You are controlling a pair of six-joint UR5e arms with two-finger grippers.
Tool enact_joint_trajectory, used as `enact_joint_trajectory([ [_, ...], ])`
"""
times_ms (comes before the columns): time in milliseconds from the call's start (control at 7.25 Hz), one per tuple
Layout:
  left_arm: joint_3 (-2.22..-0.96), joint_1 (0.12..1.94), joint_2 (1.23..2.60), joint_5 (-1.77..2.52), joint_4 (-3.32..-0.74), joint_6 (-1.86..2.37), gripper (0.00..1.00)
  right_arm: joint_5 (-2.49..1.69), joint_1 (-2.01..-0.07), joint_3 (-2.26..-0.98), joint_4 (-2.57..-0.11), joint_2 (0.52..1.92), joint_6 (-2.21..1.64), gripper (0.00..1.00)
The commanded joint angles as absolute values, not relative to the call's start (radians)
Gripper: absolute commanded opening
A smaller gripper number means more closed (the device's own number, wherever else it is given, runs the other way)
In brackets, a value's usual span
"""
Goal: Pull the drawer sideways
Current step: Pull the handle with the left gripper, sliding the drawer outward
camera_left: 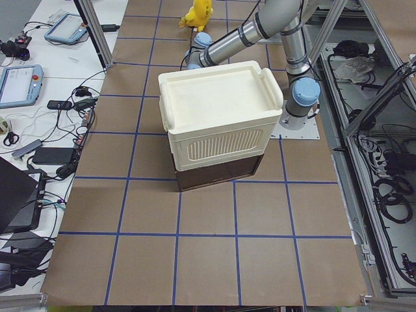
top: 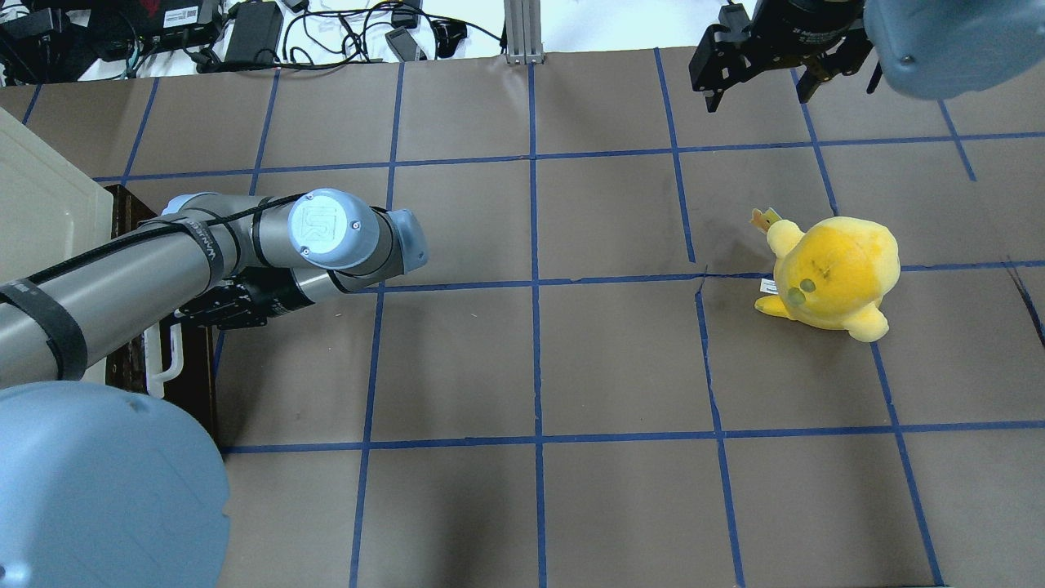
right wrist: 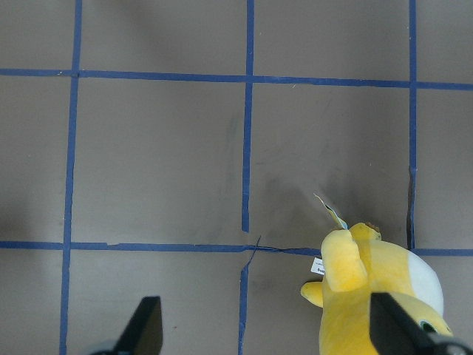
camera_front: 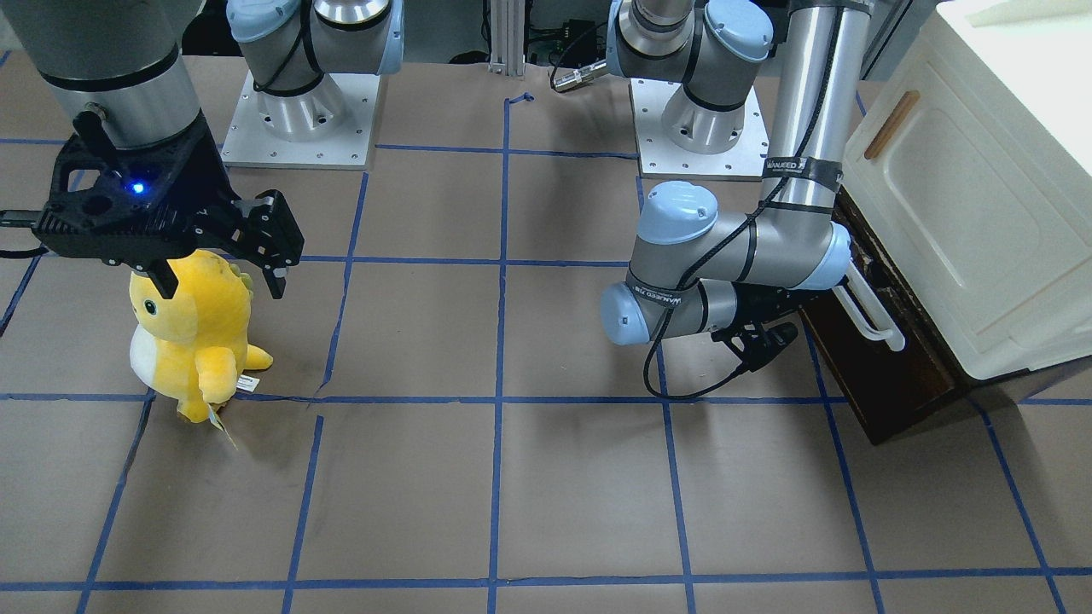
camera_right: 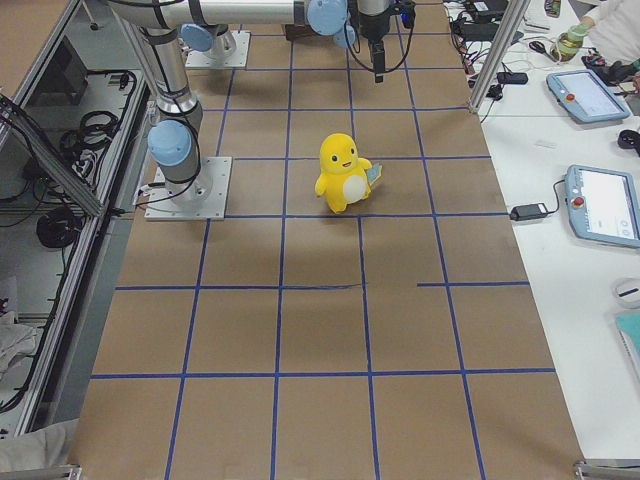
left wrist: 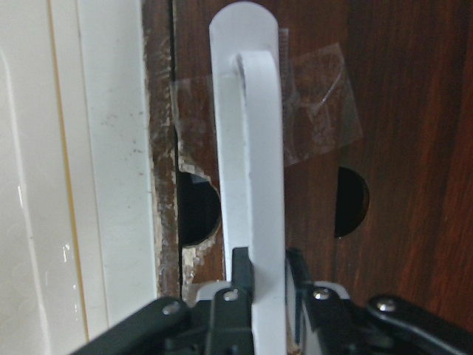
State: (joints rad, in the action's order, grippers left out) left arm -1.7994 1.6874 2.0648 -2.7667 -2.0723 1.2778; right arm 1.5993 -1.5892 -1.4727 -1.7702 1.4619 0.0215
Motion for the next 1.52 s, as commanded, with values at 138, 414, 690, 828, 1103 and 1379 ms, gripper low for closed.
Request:
enact_joint_trajectory([
  [138,-1.798,1.715,2.068,-2.772,-2.069,1.272,0.16,1.600,-1.589,-1.473,-1.770,1.462,0.021,1.00],
  [414,-1.798,1.738,2.066,-2.770,-2.068,1.261,0.16,1.600,-1.589,-1.473,-1.770,1.462,0.021,1.00],
  [690,-1.796,1.756,2.065,-2.770,-2.068,1.258,0.16,1.598,-1.589,-1.473,-1.770,1.462,0.021,1.00],
  [828,-1.795,1.766,2.066,-2.769,-2.068,1.256,0.16,1.600,-1.589,-1.473,-1.770,1.462,0.021,1.00],
  [1103,-1.766,1.785,2.072,-2.760,-2.071,1.243,0.16,1.598,-1.589,-1.473,-1.770,1.462,0.021,1.00],
  [1379,-1.763,1.799,2.072,-2.758,-2.069,1.226,0.16,1.600,-1.589,-1.473,-1.770,1.462,0.021,1.00],
])
